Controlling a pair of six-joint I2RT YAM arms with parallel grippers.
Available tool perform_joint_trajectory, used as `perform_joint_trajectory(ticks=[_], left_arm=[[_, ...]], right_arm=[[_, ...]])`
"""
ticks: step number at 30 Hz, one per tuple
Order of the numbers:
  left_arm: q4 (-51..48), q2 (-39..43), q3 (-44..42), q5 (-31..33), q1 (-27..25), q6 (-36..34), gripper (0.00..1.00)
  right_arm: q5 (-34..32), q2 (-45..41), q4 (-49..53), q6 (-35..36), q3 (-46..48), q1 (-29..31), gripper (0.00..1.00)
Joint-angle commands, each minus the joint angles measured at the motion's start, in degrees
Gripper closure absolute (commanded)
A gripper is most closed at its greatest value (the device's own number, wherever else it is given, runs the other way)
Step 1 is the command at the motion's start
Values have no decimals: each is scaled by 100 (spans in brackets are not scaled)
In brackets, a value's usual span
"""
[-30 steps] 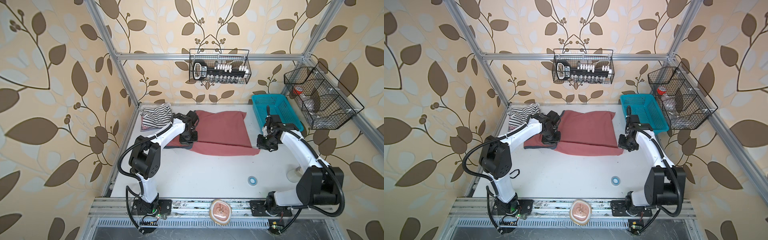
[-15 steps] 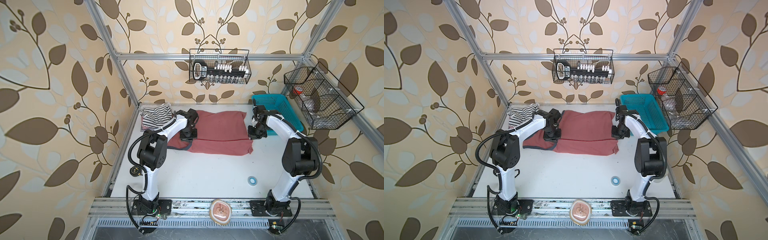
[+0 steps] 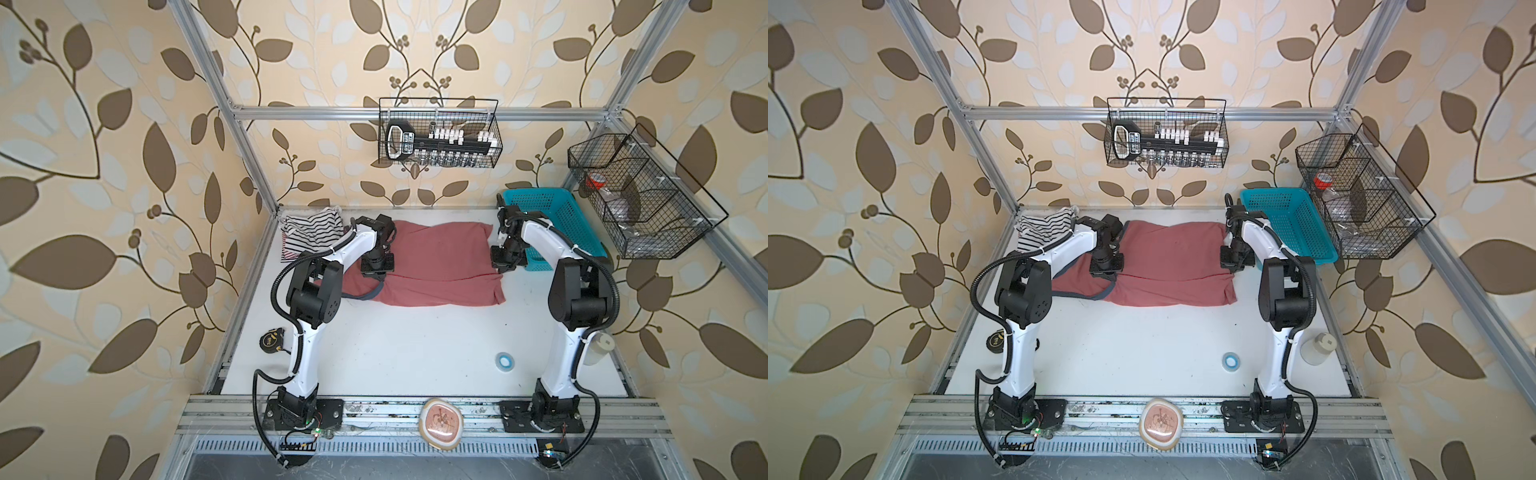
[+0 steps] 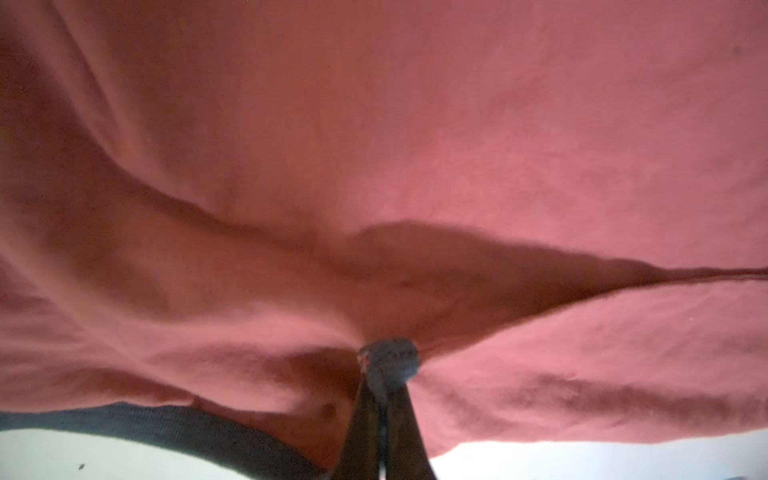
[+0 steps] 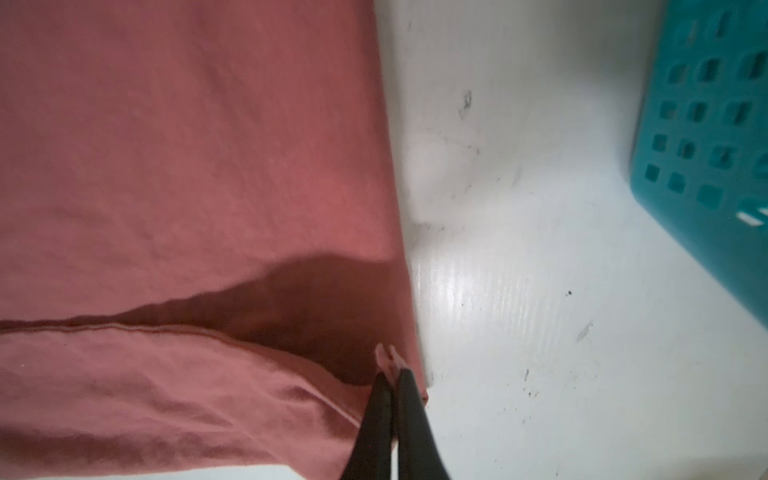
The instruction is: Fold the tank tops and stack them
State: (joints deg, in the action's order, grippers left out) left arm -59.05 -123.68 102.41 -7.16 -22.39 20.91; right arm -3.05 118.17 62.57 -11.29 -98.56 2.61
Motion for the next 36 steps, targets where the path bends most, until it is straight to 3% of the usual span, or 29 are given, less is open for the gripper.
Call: perform_joint_trajectory(ticks=[1,11,15,19,21,22,26,29,31,36], left_arm=[[-248,-103,289,-27,60,-189,100],[-282,-430,644,-14,191,-209,100],[-333,-562,882,-41,195,-216,99],[-345,-621,976,-77,200,-203,85],[-328,-589,1031,-63,216,-144,65],[-312,-554,1063,-63,233,-118,60],[-298,-364,1225,52,304,32,54],[-341,-15,1168,351,314,246,53],[-177,378,818,417,314,390,55],[626,1305,-558,-274,267,633,78]], right_arm=[[-135,294,263,178,-319,-15,94],[-143,935,387,338,-1037,-68,91],[-128,1124,485,407,-1272,-68,78],[-99,835,309,430,-1032,-68,63],[-142,492,140,386,-783,-76,54],[-147,309,60,366,-665,-77,52],[-63,-543,-233,296,4,-83,48],[142,-1202,-410,273,653,-77,48],[253,-1545,-488,266,1154,-68,54],[419,-2026,-536,347,2163,-72,78]])
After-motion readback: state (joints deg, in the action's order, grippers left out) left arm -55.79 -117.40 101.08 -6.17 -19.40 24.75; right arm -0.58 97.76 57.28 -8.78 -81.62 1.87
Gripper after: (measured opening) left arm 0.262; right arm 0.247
